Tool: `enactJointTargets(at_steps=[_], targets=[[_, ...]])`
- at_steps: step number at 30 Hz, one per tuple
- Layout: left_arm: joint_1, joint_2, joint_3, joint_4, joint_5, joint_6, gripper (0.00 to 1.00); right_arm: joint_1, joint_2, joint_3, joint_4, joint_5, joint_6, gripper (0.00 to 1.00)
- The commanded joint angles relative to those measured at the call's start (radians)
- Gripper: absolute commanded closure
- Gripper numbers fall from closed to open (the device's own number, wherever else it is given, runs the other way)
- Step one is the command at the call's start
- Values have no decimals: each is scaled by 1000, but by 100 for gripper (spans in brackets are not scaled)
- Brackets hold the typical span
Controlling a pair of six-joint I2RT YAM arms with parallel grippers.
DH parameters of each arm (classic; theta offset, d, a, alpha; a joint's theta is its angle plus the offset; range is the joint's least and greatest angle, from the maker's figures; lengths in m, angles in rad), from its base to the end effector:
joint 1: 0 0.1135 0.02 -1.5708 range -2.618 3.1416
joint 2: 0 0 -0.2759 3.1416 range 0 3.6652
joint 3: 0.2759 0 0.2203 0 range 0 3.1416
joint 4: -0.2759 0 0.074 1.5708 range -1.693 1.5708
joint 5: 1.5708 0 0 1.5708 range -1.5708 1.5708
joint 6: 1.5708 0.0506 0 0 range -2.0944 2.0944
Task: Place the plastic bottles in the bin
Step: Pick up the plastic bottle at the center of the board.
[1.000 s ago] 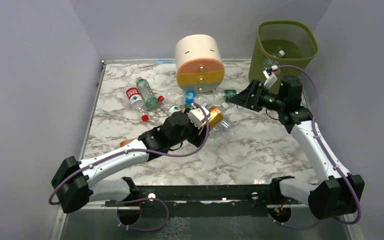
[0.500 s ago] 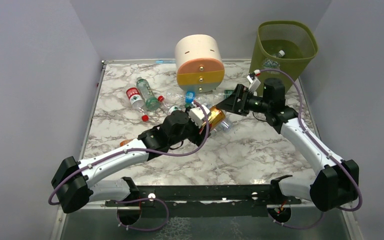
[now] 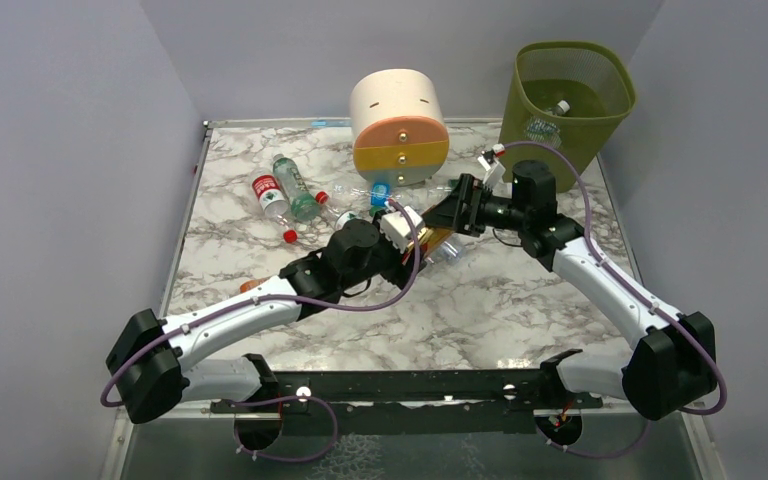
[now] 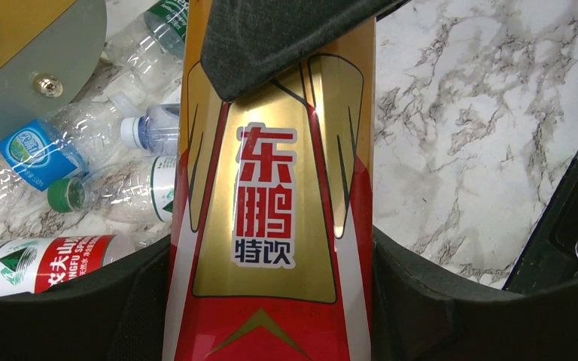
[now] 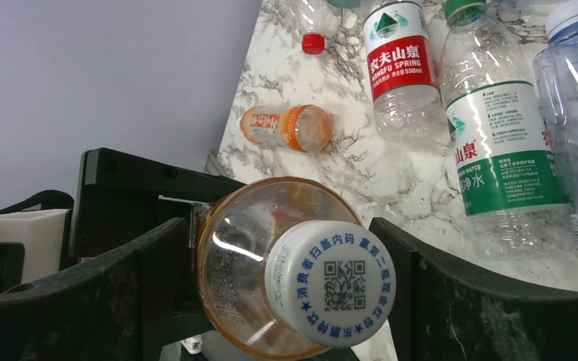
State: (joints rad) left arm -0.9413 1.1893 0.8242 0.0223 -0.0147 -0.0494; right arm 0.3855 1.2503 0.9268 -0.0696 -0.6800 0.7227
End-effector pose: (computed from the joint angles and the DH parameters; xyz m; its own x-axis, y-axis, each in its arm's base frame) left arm 0.1502 -0.2049 0.3081 -0.2371 0.2417 -0.9409 0.7893 0.6125 -0.0416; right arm 0.2269 0.1264 0.3215 -0.8156 0.2241 -0.5335 -0.3882 0.4719 0.7916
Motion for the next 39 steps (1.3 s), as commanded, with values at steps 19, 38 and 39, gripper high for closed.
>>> enactJointTargets(at_steps=[19, 38, 39], targets=[[17, 11, 56, 40, 4, -32, 1, 12, -20, 11, 8, 36, -7, 44], [20, -221, 114, -175, -22, -129, 1, 10, 85, 229, -106, 172, -104, 44], [21, -235, 105, -178, -22, -136, 1, 10, 99, 253, -114, 183, -112, 44]])
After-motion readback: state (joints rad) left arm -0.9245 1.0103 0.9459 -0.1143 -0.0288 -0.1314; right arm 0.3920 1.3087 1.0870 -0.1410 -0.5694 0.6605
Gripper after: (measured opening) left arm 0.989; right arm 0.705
